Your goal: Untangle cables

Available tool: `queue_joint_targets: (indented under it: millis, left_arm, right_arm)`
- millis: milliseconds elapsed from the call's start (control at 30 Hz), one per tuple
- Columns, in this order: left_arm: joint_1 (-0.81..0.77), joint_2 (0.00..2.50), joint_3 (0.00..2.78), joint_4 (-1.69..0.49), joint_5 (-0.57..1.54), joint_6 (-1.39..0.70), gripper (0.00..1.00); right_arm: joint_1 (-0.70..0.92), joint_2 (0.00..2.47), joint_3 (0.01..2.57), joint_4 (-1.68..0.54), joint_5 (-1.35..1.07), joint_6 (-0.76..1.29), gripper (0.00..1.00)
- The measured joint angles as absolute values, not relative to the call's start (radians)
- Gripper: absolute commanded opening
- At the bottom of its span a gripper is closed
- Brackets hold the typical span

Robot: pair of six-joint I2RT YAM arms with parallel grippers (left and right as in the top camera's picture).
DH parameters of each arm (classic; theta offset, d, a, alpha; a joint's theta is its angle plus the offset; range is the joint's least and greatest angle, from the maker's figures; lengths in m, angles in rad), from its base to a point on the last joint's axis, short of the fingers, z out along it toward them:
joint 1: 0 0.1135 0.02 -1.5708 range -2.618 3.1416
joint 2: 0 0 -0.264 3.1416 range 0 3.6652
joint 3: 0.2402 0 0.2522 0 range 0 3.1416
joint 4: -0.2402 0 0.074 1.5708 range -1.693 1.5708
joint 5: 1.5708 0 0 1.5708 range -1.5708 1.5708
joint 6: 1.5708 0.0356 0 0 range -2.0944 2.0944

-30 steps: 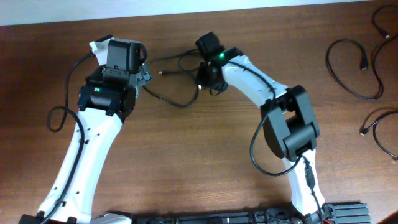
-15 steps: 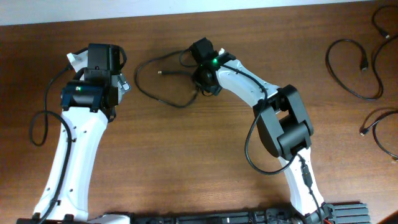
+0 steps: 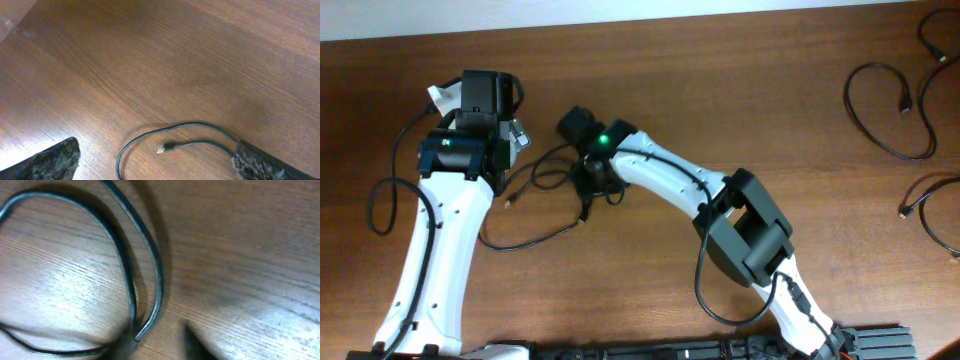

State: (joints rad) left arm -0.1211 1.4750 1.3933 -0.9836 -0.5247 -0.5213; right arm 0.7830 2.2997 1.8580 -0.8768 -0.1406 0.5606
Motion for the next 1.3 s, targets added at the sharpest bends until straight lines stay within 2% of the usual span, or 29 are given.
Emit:
queue_joint_targets:
  millis: [33, 67, 200, 233, 300, 333, 367, 400, 533, 633, 733, 933, 1067, 1100, 1133, 1167, 1267, 1300]
  left_arm:
    - [-0.121, 1.475, 1.393, -0.984, -0.525, -0.521, 0.99]
    - [-0.121, 1.475, 1.393, -0.983, -0.525, -0.521, 0.99]
    - [-0.064, 1.475, 1.393, -0.945, -0.444, -0.521, 0.99]
    - [-0.024, 1.475, 1.393, -0.937, -0.376, -0.521, 0.99]
    - [0.011, 1.475, 1.393, -0.937, -0.312, -0.521, 0.99]
    - [0.025, 1.475, 1.393, -0.937, -0.284, -0.521, 0.99]
    - [0.026, 1.475, 1.393, -0.937, -0.271, -0.522, 0.99]
    - [0.026, 1.475, 1.393, -0.939, -0.258, -0.521, 0.99]
    - [0.026, 1.475, 1.393, -0.989, -0.233, -0.521, 0.99]
    - [0.026, 1.475, 1.393, -1.011, -0.231, -0.521, 0.99]
    - [0.026, 1.475, 1.393, -1.011, -0.231, -0.521, 0.99]
    - [0.026, 1.475, 1.393, -1.011, -0.231, -0.521, 0.99]
    - [0.026, 1.474, 1.393, -1.011, -0.231, -0.521, 0.99]
    - [0.026, 1.474, 1.393, -1.011, -0.231, -0.521, 0.99]
    - [0.026, 1.474, 1.393, -1.011, -0.231, -0.521, 0.99]
    - [0.026, 1.474, 1.393, -1.011, -0.231, -0.521, 0.99]
    - [0.026, 1.474, 1.393, -1.011, -0.231, -0.521, 0.99]
    - [0.026, 1.474, 1.393, -1.011, -0.231, -0.521, 0.99]
  right_arm:
    - [0.796, 2.300, 1.858, -0.860, -0.081, 0.540, 0.77]
    - [0.799, 2.299, 1.856, -0.812, -0.019, 0.463, 0.79]
    - [0.801, 2.298, 1.855, -0.746, -0.034, 0.191, 0.78]
    - [0.809, 2.299, 1.855, -0.743, -0.038, 0.146, 0.71]
    - [0.829, 2.315, 1.855, -0.739, -0.038, 0.099, 0.47]
    - [0.837, 2.342, 1.855, -0.741, -0.037, 0.082, 0.40]
    - [0.841, 2.355, 1.856, -0.738, -0.025, 0.075, 0.15]
    - [0.842, 2.357, 1.857, -0.739, -0.004, 0.064, 0.04]
    - [0.815, 2.358, 1.871, -0.807, 0.138, 0.066, 0.04]
    - [0.612, 2.355, 1.899, -0.883, 0.182, 0.064, 0.04]
    - [0.360, 2.346, 2.038, -0.901, 0.202, 0.062, 0.04]
    - [-0.138, 2.325, 2.074, -0.590, 0.126, 0.041, 0.04]
    - [-0.280, 2.392, 2.075, -0.500, 0.024, -0.070, 0.04]
    - [-0.290, 2.416, 2.075, -0.510, -0.009, -0.122, 0.07]
    - [-0.291, 2.457, 2.075, -0.520, -0.045, -0.194, 0.50]
    - [-0.291, 2.473, 2.075, -0.519, -0.069, -0.211, 0.70]
    - [-0.291, 2.475, 2.076, -0.489, -0.131, -0.205, 0.83]
    - [-0.291, 2.475, 2.076, -0.489, -0.139, -0.176, 0.80]
